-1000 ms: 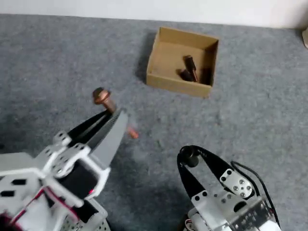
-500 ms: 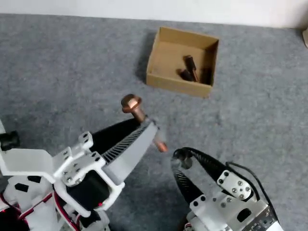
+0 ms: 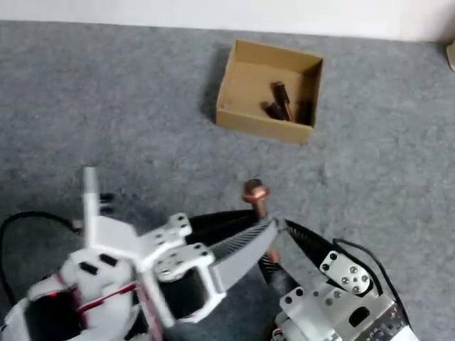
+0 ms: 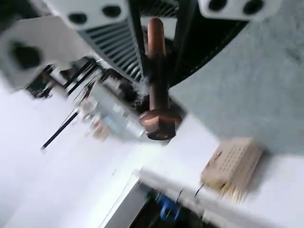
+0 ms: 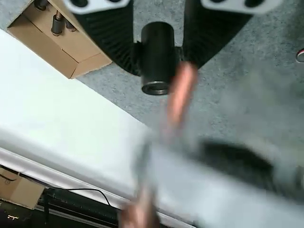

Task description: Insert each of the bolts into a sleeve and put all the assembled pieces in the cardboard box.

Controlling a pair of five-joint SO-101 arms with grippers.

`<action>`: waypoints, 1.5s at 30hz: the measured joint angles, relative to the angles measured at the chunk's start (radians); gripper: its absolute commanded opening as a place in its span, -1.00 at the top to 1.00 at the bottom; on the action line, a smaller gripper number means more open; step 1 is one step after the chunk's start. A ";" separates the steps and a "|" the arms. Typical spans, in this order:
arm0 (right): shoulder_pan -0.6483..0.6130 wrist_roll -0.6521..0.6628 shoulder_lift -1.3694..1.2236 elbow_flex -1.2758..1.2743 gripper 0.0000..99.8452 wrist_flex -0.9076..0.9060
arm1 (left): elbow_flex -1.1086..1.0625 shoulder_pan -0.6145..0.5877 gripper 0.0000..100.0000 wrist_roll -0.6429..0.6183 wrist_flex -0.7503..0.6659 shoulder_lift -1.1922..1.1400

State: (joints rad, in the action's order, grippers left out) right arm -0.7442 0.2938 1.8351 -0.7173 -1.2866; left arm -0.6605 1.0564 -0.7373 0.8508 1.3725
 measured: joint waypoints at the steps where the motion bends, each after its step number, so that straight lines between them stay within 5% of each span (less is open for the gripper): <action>1: 0.000 0.000 0.000 -0.002 0.99 -0.002 | -0.014 -0.002 0.99 0.000 -0.003 0.002; 12: 0.000 0.000 0.000 0.000 0.99 -0.028 | -0.061 -0.028 0.99 0.261 -0.133 0.003; 45: 0.000 0.000 0.000 0.000 0.99 -0.041 | -0.034 -0.075 0.99 0.270 -0.110 0.002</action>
State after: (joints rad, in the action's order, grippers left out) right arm -0.7442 0.2938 1.8351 -0.7173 -1.3280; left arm -0.6943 0.9812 -0.4672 0.7403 1.3740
